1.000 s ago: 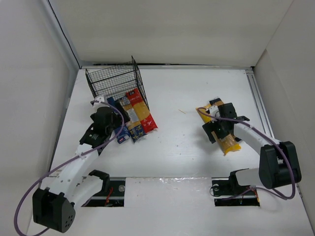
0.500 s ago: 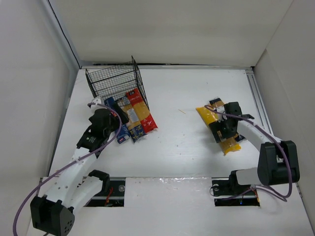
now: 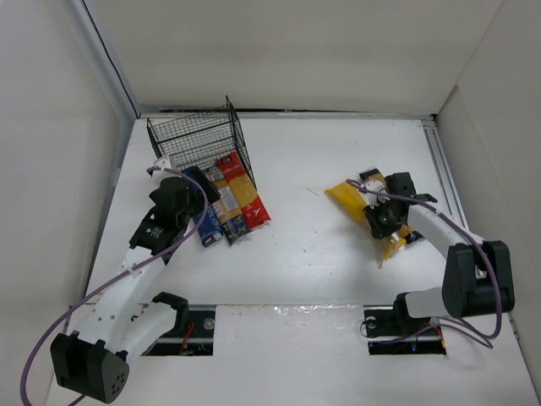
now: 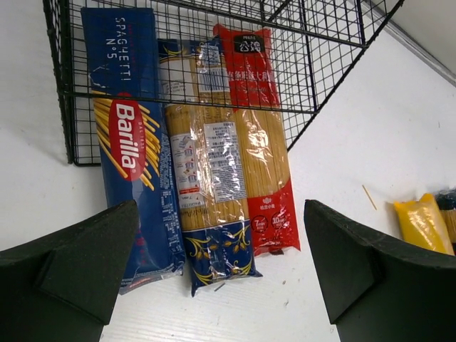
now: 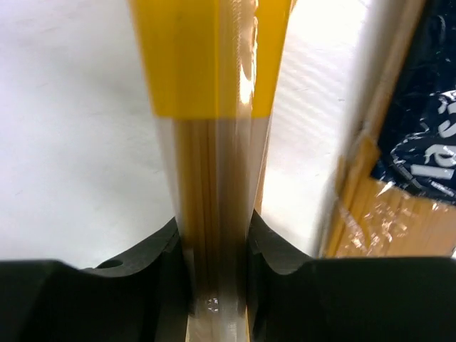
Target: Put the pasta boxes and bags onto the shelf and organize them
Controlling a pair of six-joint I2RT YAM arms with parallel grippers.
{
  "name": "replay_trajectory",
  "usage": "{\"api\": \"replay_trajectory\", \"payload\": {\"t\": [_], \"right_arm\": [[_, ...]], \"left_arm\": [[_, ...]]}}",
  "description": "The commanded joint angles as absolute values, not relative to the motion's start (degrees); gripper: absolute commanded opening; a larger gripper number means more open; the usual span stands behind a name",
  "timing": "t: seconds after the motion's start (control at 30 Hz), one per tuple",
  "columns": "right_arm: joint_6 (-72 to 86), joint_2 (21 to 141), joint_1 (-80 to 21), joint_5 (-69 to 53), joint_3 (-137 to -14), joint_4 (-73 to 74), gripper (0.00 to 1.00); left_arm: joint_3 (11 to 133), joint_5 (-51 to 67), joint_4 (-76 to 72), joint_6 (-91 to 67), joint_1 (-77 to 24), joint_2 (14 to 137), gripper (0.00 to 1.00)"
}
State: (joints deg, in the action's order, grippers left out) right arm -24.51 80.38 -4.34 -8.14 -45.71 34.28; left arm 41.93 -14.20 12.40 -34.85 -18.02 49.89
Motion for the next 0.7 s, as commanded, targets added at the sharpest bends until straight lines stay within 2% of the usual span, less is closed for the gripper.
{"api": "replay_trajectory", "payload": {"t": [0.0,0.07,0.2,0.33,0.53,0.67], "right_arm": [[-25.8,70.5,-8.3,-11.5,-45.9,30.1,0.0],[-25.2,65.4,-12.6,-6.0,-46.6,29.4,0.0],[-22.5,54.5,-18.5,-4.2,-49.2,24.8,0.0],[-19.9,50.4,-25.7,-0.6,-51.4,20.6,0.0],[-15.6,49.0,-34.6,-2.4,-51.4,10.3,0.0],[-13.8,56.4,-41.0,-0.9,-55.1,5.9,0.0]], "left_arm": [[44.6,-16.0,14.7,-35.7,-18.1,48.4,1.0],[44.6,-16.5,16.7,-37.7,-18.1,47.7,1.0],[45.2,-19.1,19.2,-40.7,-18.1,46.3,1.0],[44.7,-18.5,19.8,-40.7,-18.1,44.0,1.0],[44.1,-18.5,20.8,-42.6,-18.1,42.3,1.0],[43.1,-18.5,20.8,-45.5,-18.1,41.7,1.0]]}}
